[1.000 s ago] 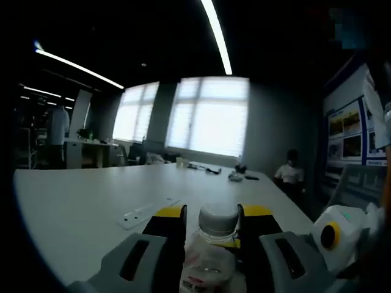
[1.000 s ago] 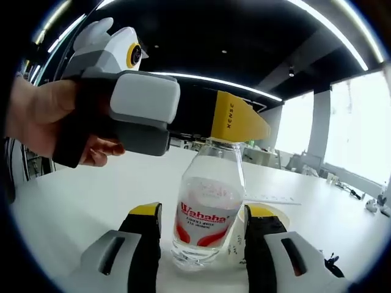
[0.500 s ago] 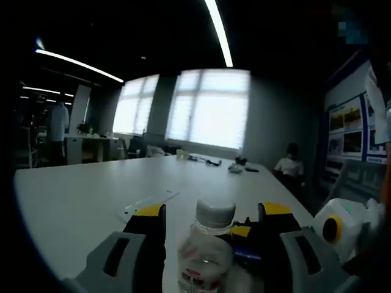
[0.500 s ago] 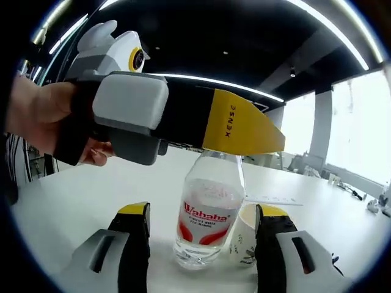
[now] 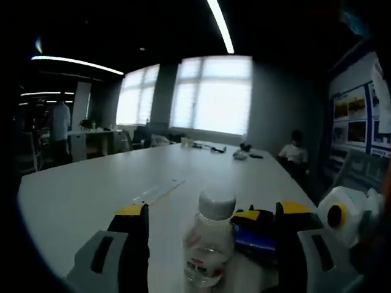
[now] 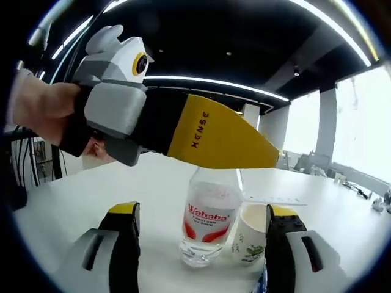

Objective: Arrange the tabletop items into an orderly group along one side of the table until the central work area is clear of visible clutter.

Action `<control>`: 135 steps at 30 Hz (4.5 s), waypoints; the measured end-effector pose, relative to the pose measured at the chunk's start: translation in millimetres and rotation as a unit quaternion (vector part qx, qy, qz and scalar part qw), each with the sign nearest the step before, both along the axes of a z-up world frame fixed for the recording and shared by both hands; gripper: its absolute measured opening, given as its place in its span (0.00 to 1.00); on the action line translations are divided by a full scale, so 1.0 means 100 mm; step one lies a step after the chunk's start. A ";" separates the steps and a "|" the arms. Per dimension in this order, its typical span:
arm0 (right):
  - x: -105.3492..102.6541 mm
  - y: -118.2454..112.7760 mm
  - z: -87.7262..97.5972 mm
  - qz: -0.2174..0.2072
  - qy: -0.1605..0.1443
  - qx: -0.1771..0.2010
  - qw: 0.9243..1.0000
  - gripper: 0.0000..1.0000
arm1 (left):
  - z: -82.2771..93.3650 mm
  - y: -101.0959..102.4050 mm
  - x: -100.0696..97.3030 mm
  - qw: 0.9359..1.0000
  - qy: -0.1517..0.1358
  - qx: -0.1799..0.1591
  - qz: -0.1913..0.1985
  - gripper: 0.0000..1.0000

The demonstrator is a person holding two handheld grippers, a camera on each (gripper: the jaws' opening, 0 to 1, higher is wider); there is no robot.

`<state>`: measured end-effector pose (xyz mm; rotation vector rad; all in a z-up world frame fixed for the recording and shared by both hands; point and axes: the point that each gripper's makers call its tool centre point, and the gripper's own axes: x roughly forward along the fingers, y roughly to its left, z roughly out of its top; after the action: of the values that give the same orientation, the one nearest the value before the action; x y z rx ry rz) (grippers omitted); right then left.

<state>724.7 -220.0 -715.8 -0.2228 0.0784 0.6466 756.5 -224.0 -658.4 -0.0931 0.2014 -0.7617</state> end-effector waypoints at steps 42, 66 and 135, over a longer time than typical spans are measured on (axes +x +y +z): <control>-0.25 -0.82 -0.02 0.215 0.120 -0.140 0.959 0.94 | -0.12 0.00 -0.77 0.994 0.073 0.065 0.053 0.92; -0.56 -1.77 0.09 0.249 0.200 -0.178 0.931 0.87 | -0.16 -0.49 -1.44 0.991 0.103 0.064 0.061 0.93; 0.22 -2.64 -0.51 0.257 0.269 -0.194 0.907 0.43 | -0.52 -1.80 -0.79 0.980 0.130 0.092 0.122 0.51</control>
<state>746.4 -484.3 -766.9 -0.4529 0.7062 1.2102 677.5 -403.9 -710.3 -0.0408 0.4982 -0.4823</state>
